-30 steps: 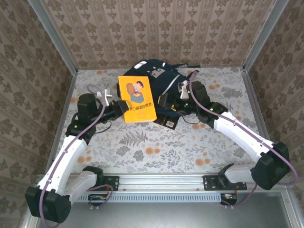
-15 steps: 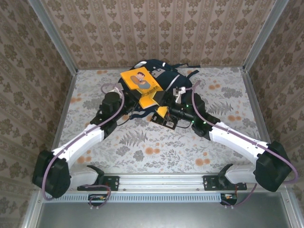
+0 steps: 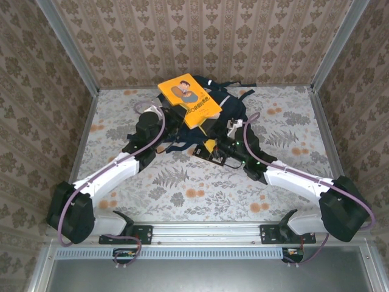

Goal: Pack the student bag

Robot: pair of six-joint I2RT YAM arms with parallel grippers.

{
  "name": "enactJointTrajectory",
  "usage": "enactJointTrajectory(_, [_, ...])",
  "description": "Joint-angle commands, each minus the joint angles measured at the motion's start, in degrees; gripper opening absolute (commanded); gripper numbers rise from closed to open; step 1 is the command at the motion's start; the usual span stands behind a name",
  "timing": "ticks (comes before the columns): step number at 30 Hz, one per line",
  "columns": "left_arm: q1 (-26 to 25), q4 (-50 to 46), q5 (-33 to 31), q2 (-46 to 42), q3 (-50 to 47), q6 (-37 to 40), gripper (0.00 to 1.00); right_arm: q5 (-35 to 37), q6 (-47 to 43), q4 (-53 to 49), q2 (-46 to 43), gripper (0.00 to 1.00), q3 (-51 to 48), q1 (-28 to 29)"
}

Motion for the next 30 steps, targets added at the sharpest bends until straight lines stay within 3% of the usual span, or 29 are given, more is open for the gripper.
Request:
enactJointTrajectory(1, [-0.17,7.91,0.03,-0.51,3.46,-1.38,0.00,3.41,2.43,3.82,-0.50,1.00,-0.41,-0.79])
enactJointTrajectory(9, [-2.30,8.37,-0.83,-1.08,3.02,-2.06,0.00,1.49,3.67,10.72,8.95,0.99,6.09,-4.34])
enactJointTrajectory(11, [-2.77,8.35,-1.14,-1.19,2.87,-2.25,0.00,1.53,3.98,13.33,11.05,0.94,7.46,-4.97])
enactJointTrajectory(15, [-3.18,7.59,-1.23,-0.78,2.99,-2.61,0.00,1.79,4.37,17.98,14.07,0.68,9.68,-5.30])
enactJointTrajectory(19, [-3.44,6.48,-0.38,0.41,3.81,-3.32,0.00,2.01,3.53,16.66,14.09,0.20,10.36,-5.24])
enactJointTrajectory(21, [-3.44,6.17,0.40,1.28,4.35,-2.95,0.00,2.38,1.87,14.40,12.92,0.01,10.20,-5.60])
enactJointTrajectory(22, [-3.44,5.84,1.02,1.88,4.75,-2.66,0.04,2.70,0.85,12.58,11.88,0.00,9.89,-6.05])
enactJointTrajectory(25, [-2.83,2.28,3.32,3.46,6.97,0.19,0.34,2.70,-3.16,5.90,7.82,0.00,9.23,-8.74])
enactJointTrajectory(27, [-1.77,-4.05,5.49,4.58,10.18,5.01,0.48,2.82,-5.99,-0.57,4.67,0.00,8.40,-11.69])
enactJointTrajectory(30, [-0.45,-21.93,8.70,8.50,21.10,17.60,0.55,3.05,-11.58,-12.33,-3.23,0.00,7.42,-17.85])
